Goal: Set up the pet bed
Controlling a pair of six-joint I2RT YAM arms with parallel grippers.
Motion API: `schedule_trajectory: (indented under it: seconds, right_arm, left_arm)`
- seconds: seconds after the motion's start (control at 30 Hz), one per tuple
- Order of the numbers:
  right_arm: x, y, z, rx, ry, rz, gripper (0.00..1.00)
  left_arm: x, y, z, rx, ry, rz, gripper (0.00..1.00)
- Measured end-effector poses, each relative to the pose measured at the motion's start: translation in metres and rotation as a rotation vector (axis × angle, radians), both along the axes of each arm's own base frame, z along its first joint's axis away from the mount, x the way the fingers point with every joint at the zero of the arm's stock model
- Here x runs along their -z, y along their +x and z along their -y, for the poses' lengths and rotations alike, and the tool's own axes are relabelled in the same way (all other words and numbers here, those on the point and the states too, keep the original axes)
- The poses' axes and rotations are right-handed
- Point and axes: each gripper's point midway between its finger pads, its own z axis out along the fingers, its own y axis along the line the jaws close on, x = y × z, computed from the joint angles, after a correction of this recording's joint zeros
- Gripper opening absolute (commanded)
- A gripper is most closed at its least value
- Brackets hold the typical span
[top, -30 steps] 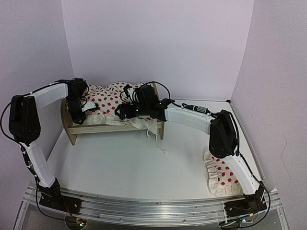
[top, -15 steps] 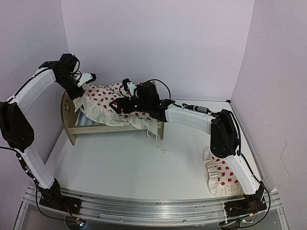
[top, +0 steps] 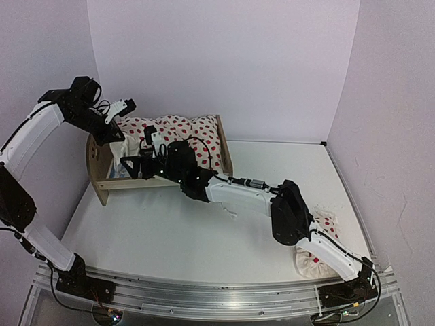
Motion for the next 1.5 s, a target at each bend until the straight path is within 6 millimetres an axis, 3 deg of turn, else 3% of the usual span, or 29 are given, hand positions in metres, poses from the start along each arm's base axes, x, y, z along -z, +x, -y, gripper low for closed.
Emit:
schedule_trajectory:
  seconds: [0.1,0.2,0.3,0.37,0.4,0.43,0.5,0.53,0.6,0.67,0.73,0.77,0.87,0.97,1.07,1.17,1.23,1.37,1.4,1.5]
  right_arm:
    - [0.033,0.002,-0.005,0.009,-0.055,0.006,0.90]
    - [0.048,0.007,-0.004,0.035,-0.074,0.008,0.86]
    - [0.045,0.013,-0.002,0.065,-0.060,0.015,0.86]
    - [0.038,0.015,-0.001,0.078,-0.034,0.020,0.81]
    - [0.033,0.015,0.000,0.081,-0.018,0.019,0.73]
    - [0.029,0.016,0.000,0.082,-0.003,0.019,0.58]
    - [0.025,0.016,0.001,0.086,0.016,0.011,0.17]
    - [0.024,0.017,0.001,0.089,0.021,0.007,0.04]
    - [0.023,0.018,0.002,0.097,0.029,0.001,0.00]
    - [0.023,0.020,0.003,0.111,0.029,0.003,0.00]
    - [0.024,0.022,0.005,0.125,0.028,0.008,0.00]
    - [0.027,0.026,0.008,0.137,0.019,0.005,0.00]
    - [0.038,0.031,0.016,0.159,-0.024,-0.008,0.00]
    - [0.042,0.039,0.026,0.174,-0.051,-0.013,0.00]
    - [0.040,0.046,0.031,0.182,-0.049,-0.012,0.00]
    - [0.039,0.051,0.034,0.185,-0.048,-0.012,0.00]
    - [0.041,0.051,0.035,0.179,-0.051,-0.013,0.00]
    - [0.047,0.046,0.033,0.156,-0.067,-0.020,0.00]
    - [0.048,0.044,0.033,0.151,-0.071,-0.022,0.00]
    - [0.051,0.040,0.033,0.138,-0.080,-0.024,0.00]
  left_arm:
    - [0.003,-0.004,0.008,0.032,-0.037,-0.019,0.00]
    - [0.010,-0.008,0.012,0.052,-0.056,-0.044,0.00]
    - [0.017,-0.011,0.015,0.066,-0.067,-0.064,0.00]
    - [0.019,-0.012,0.016,0.073,-0.074,-0.072,0.00]
    - [0.019,-0.012,0.017,0.077,-0.079,-0.076,0.00]
    - [0.020,-0.012,0.019,0.082,-0.086,-0.080,0.00]
    - [0.022,-0.011,0.022,0.092,-0.098,-0.093,0.00]
    - [0.024,-0.011,0.023,0.096,-0.102,-0.099,0.00]
    - [0.027,-0.010,0.024,0.100,-0.105,-0.109,0.03]
    - [0.030,-0.009,0.025,0.100,-0.107,-0.115,0.28]
    - [0.032,-0.008,0.025,0.091,-0.111,-0.122,0.71]
    - [0.031,-0.007,0.025,0.083,-0.114,-0.123,0.85]
    - [0.028,0.004,0.018,0.027,-0.093,-0.091,0.99]
    - [0.008,0.034,-0.010,-0.124,-0.031,0.015,1.00]
    - [-0.031,0.077,-0.073,-0.368,0.012,0.135,1.00]
    - [-0.043,0.100,-0.138,-0.595,0.038,0.181,1.00]
    - [-0.028,0.099,-0.164,-0.689,0.067,0.152,1.00]
    - [0.016,0.094,-0.183,-0.772,0.085,0.033,0.98]
    - [0.024,0.096,-0.185,-0.782,0.074,0.011,0.92]
    - [0.044,0.102,-0.181,-0.768,-0.003,-0.065,0.63]
